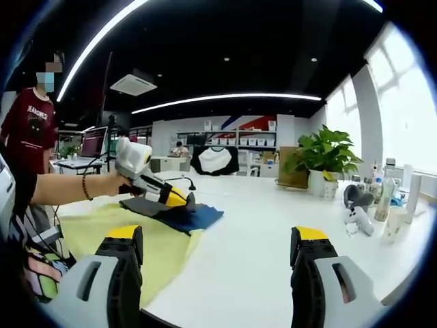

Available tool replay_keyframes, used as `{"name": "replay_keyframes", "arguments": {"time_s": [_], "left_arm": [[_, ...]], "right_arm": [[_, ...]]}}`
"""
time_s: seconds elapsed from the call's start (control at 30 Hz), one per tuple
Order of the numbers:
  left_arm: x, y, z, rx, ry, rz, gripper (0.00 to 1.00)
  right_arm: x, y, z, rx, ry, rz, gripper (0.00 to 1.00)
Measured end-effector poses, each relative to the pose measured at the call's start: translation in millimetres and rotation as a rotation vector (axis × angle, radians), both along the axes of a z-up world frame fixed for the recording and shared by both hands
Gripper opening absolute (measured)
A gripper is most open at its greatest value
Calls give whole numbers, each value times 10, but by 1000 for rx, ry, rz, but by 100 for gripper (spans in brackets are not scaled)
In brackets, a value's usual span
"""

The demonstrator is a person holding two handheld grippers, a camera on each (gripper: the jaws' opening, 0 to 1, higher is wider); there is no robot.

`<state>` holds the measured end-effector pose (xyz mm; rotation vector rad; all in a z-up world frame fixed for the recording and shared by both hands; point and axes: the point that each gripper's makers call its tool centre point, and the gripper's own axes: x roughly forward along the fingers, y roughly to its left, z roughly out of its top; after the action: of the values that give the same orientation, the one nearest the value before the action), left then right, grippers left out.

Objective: Fold the garment on the visible template until the final outline fits inside the template.

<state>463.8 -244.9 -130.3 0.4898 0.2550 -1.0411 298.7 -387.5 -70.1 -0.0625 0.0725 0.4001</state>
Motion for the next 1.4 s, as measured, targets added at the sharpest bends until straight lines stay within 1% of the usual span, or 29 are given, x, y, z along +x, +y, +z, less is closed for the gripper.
{"name": "replay_keyframes", "arguments": {"time_s": [0.03, 0.07, 0.13, 0.17, 0.27, 0.3, 0.37, 0.57, 0.73, 0.83, 0.9, 0.97, 1.03, 1.07, 1.1, 1.13, 1.17, 1.2, 1.23, 1.27, 1.33, 1.4], "left_arm": [[-9, -32, -51, 22, -7, -27, 3], [-3, -50, -80, 32, -13, -36, 3], [15, -64, -181, 83, -10, -51, 3], [30, -75, -201, 91, -15, -51, 3], [3, -141, -250, 97, -6, -92, 3], [-3, -160, -276, 110, -12, -102, 3], [6, -169, -311, 126, -18, -99, 3], [-12, -224, -436, 131, 12, -105, 4], [-33, -258, -475, 87, 56, -97, 4], [-39, -272, -498, 45, 101, -87, 4], [-45, -275, -504, 31, 108, -87, 5], [-60, -285, -495, 13, 102, -94, 5], [-98, -310, -473, -26, 126, -103, 7], [-129, -337, -437, -69, 152, -110, 10], [-136, -344, -404, -95, 162, -109, 13], [-118, -321, -347, -111, 148, -104, 17], [-111, -310, -328, -113, 138, -101, 24], [-86, -280, -265, -118, 102, -93, 30], [-79, -256, -231, -115, 79, -93, 36], [-91, -230, -203, -117, 72, -96, 42], [-93, -209, -179, -127, 67, -102, 49], [-120, -223, -197, -145, 97, -106, 53]], "right_arm": [[-1, -4, 3, 0, -1, -2, 92], [-2, -6, 6, -1, -2, -2, 92], [-6, -13, 14, 2, -3, -4, 92], [-8, -15, 19, 1, -5, -5, 92], [0, -30, 31, 4, -9, -8, 92], [3, -33, 26, 4, -8, -8, 92], [7, -41, 10, 1, -3, -6, 92], [-10, -87, 36, 7, -11, -17, 92], [-11, -89, 35, 5, -11, -18, 92], [-12, -76, 23, 2, -6, -14, 92], [-13, -79, 15, -4, -3, -17, 92], [-13, -86, 13, -5, -2, -21, 92], [-16, -92, 14, -1, -2, -24, 92], [-20, -93, 14, -1, -1, -25, 92], [-23, -95, 16, -2, -1, -25, 92], [-25, -98, 19, -2, -2, -26, 92], [-27, -100, 22, -1, -1, -27, 92], [-27, -102, 22, 0, -1, -28, 92], [-28, -102, 24, 0, -1, -28, 92], [-29, -98, 22, -2, 1, -27, 92], [-33, -88, 22, -2, 2, -24, 92], [-39, -71, 28, -3, 2, -21, 92]]}}
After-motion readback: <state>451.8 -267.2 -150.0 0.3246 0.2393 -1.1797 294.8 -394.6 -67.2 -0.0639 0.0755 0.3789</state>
